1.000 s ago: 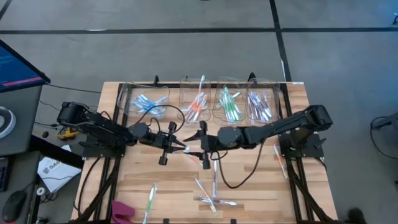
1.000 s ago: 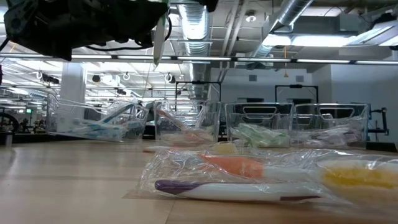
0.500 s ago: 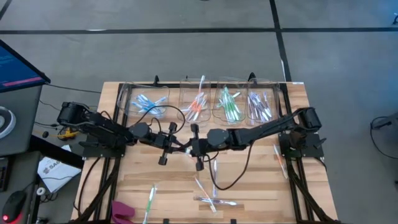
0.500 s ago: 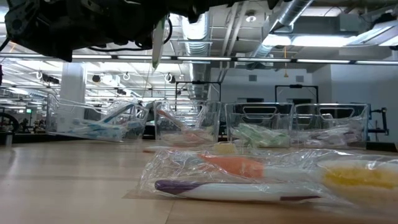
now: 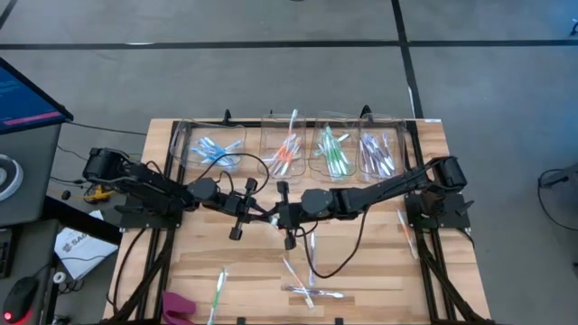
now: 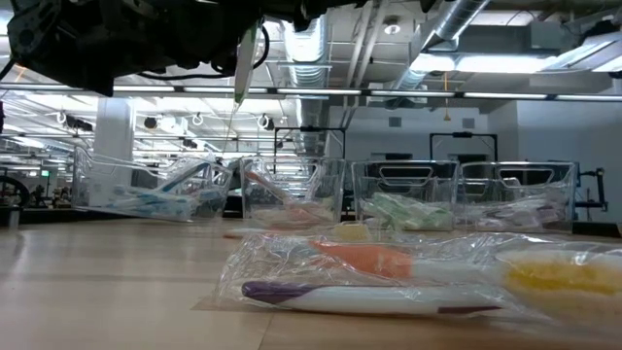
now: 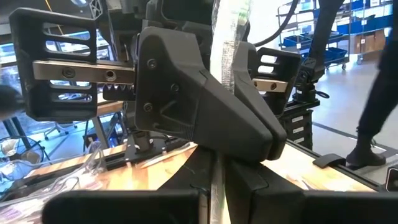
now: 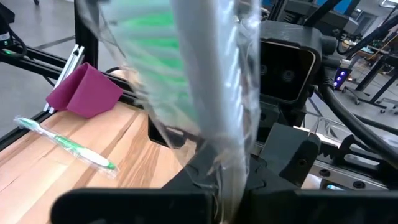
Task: Pick & Place Toothbrushes
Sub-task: Put the green toothbrush into the middle right transparent bin
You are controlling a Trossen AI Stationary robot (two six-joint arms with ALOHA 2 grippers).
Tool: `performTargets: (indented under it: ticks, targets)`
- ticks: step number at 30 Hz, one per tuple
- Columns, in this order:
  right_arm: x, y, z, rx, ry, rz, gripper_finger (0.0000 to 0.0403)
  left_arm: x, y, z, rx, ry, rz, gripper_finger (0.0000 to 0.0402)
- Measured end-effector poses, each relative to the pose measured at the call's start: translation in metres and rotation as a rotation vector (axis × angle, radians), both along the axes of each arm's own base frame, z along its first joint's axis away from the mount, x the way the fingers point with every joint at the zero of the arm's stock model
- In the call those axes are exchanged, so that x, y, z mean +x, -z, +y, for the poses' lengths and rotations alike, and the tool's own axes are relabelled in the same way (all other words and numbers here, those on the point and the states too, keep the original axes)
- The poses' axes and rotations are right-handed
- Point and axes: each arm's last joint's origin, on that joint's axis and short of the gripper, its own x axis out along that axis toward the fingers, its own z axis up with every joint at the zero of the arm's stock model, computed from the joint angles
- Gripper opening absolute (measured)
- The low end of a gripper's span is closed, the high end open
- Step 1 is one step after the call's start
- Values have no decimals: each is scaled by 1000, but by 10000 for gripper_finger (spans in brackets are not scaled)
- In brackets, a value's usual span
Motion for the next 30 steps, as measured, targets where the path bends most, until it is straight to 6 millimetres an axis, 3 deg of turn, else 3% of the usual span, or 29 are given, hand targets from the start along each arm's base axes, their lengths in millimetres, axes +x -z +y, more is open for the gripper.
performTargets:
  ticks: [16,21,30]
  targets:
    - [-9,-11,4,-19,50,16,39,-1,4,0,1,2,32,10]
    - [-12,-12,7,-54,56,35,9,-1,4,0,2,11,30,10]
    - [-12,-11,7,-58,59,39,5,-1,4,0,8,13,32,33]
